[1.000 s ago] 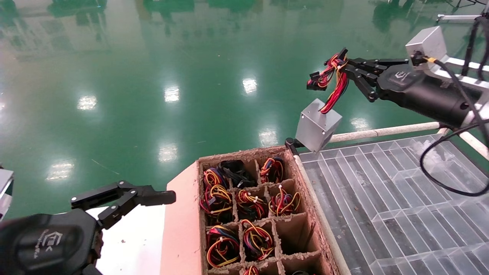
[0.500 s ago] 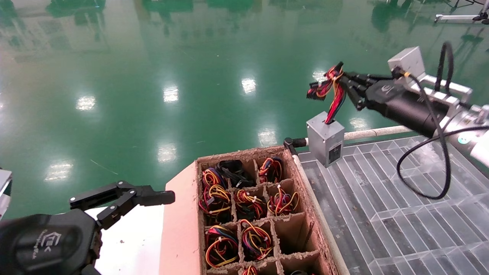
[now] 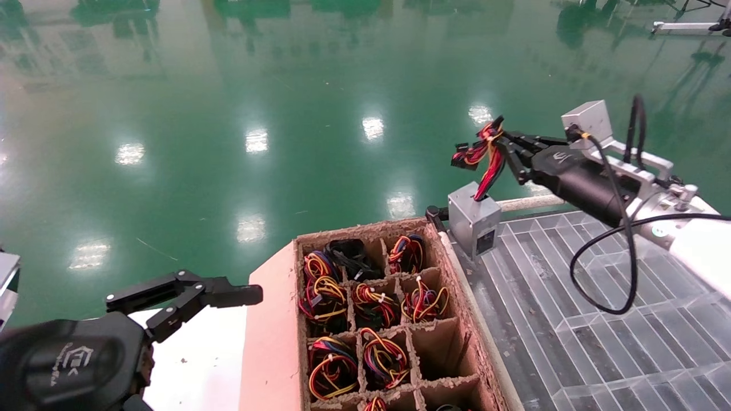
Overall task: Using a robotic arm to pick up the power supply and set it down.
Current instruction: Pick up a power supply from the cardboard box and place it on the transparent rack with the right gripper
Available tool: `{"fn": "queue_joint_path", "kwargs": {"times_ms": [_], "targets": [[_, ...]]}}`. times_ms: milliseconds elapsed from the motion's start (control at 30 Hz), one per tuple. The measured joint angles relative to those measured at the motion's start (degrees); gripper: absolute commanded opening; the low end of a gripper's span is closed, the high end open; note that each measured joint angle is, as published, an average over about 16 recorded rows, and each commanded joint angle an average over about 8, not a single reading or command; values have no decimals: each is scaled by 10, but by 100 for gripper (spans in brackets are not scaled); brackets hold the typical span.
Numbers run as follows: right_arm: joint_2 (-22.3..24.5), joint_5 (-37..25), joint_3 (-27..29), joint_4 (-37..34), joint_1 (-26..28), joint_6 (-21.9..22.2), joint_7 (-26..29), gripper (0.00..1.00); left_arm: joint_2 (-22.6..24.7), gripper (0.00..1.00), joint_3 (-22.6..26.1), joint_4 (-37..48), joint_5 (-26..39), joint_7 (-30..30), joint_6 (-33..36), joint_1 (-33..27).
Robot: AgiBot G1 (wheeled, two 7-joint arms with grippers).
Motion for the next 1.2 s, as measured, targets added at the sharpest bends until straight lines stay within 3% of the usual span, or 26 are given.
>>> {"fn": "queue_joint_path", "kwargs": {"times_ms": [633, 1167, 1200], "targets": [[-30, 18, 12, -4, -34, -15, 14, 0, 0, 100, 0, 0, 0, 0, 0, 0], [-16, 55, 37, -10, -60, 54, 1, 0, 0, 100, 0, 0, 0, 0, 0, 0], [-15, 57, 39, -10, -62, 58, 0, 4, 0, 100, 0, 0, 0, 0, 0, 0]]}}
